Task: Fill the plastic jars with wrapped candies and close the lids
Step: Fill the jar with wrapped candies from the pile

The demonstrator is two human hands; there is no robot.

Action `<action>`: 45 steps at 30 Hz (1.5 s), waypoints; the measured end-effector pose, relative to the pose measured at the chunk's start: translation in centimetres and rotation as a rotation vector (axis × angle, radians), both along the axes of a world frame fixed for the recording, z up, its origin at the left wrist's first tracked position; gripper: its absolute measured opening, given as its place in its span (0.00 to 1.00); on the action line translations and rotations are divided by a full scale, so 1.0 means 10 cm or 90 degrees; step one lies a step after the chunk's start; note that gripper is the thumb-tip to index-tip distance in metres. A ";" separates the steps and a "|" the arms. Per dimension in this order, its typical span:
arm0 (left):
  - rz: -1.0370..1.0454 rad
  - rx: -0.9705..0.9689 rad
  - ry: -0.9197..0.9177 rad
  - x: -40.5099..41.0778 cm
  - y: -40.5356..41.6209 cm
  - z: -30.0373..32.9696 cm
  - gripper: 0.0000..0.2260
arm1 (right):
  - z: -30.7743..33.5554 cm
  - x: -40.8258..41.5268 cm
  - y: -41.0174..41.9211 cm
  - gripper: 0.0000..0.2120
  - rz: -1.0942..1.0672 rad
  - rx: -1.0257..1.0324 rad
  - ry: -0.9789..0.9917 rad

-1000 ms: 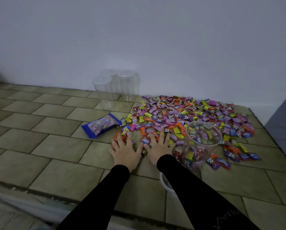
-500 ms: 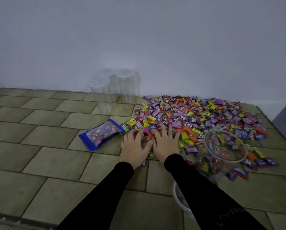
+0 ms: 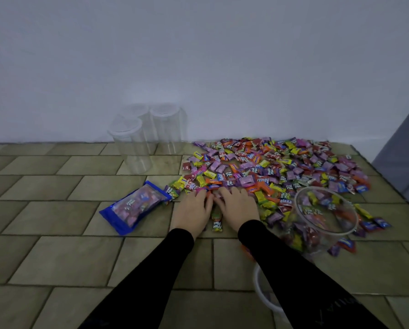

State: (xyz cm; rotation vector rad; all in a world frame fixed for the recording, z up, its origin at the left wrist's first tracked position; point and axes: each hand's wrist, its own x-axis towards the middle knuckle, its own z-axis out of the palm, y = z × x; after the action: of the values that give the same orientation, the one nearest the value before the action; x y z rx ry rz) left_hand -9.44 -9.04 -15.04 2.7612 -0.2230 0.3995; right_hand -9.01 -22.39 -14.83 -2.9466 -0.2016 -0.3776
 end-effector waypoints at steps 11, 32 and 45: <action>0.003 -0.275 0.074 0.02 0.02 0.15 0.13 | 0.10 0.11 -0.05 0.18 -0.015 0.055 0.025; 0.095 -0.704 -0.124 -0.09 -0.40 0.74 0.07 | 1.13 -0.17 -0.01 0.16 0.004 0.477 -0.061; 0.021 -0.804 -0.206 -0.48 -1.12 1.25 0.13 | 1.79 -0.48 -0.77 0.17 0.024 0.779 -0.141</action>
State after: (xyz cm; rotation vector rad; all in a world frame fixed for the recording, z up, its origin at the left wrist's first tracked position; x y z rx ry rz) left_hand -14.25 -20.24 -2.59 1.4569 0.0209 0.6851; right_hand -13.78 -30.09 3.10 -1.6970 -0.0196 -0.5549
